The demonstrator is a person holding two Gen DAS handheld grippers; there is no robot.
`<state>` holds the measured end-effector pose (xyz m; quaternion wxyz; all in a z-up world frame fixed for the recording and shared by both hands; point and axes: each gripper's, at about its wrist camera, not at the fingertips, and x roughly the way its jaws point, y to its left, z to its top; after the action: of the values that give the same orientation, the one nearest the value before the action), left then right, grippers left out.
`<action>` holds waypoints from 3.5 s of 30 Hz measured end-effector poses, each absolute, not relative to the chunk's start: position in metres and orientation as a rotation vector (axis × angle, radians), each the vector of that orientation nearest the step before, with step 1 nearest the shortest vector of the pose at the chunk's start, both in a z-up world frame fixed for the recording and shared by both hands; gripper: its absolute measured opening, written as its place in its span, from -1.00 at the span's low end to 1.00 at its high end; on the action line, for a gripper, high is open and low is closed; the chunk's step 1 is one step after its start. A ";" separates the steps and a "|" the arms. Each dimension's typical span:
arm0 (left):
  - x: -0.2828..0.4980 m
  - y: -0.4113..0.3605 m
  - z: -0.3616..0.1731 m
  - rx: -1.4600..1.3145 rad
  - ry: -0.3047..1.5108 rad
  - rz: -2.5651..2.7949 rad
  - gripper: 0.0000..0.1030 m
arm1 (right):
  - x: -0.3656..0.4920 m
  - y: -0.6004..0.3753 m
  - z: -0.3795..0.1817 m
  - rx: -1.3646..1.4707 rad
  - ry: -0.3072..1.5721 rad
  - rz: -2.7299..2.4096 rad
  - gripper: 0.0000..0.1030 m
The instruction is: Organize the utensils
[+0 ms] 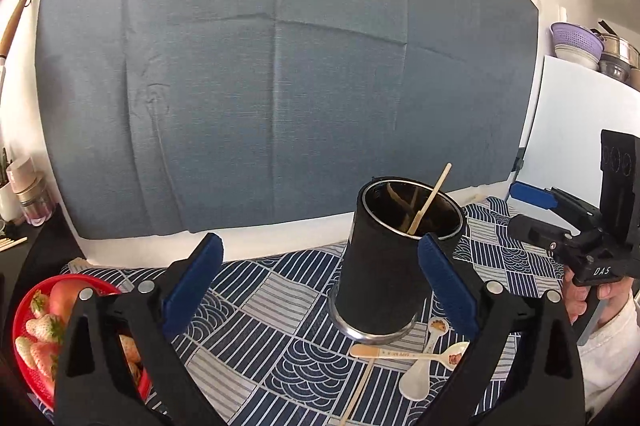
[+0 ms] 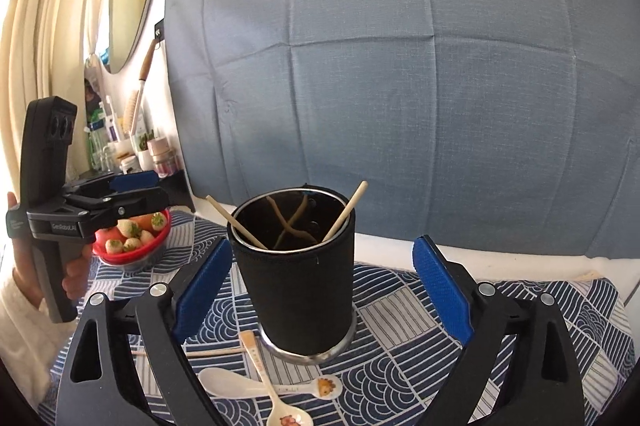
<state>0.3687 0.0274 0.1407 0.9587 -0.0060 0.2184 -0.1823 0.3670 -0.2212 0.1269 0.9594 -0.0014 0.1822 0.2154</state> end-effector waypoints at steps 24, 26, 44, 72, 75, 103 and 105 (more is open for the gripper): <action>0.280 0.063 0.097 -0.097 0.578 -0.307 0.89 | 0.269 -0.217 0.107 -0.010 0.417 0.403 0.76; 0.276 0.064 0.091 -0.099 0.592 -0.311 0.89 | 0.265 -0.216 0.102 -0.013 0.427 0.405 0.76; 0.238 0.072 0.057 -0.091 0.690 -0.273 0.89 | 0.244 -0.201 0.062 -0.047 0.532 0.429 0.76; 0.243 0.061 0.001 -0.102 0.938 -0.309 0.18 | 0.256 -0.179 0.011 -0.064 0.659 0.526 0.76; 0.244 0.057 -0.002 -0.101 0.952 -0.329 -0.23 | 0.256 -0.179 0.011 -0.067 0.664 0.524 0.76; 0.239 0.056 0.016 -0.024 0.974 -0.268 -0.85 | 0.259 -0.098 0.006 -0.326 0.696 0.722 0.76; 0.237 0.055 0.019 -0.019 0.974 -0.274 -0.85 | 0.258 -0.088 0.003 -0.364 0.692 0.735 0.76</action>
<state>0.2373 0.0548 0.0188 0.8747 -0.0091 0.4664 -0.1314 0.2575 -0.0879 0.0031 0.8595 -0.1733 0.3298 0.3500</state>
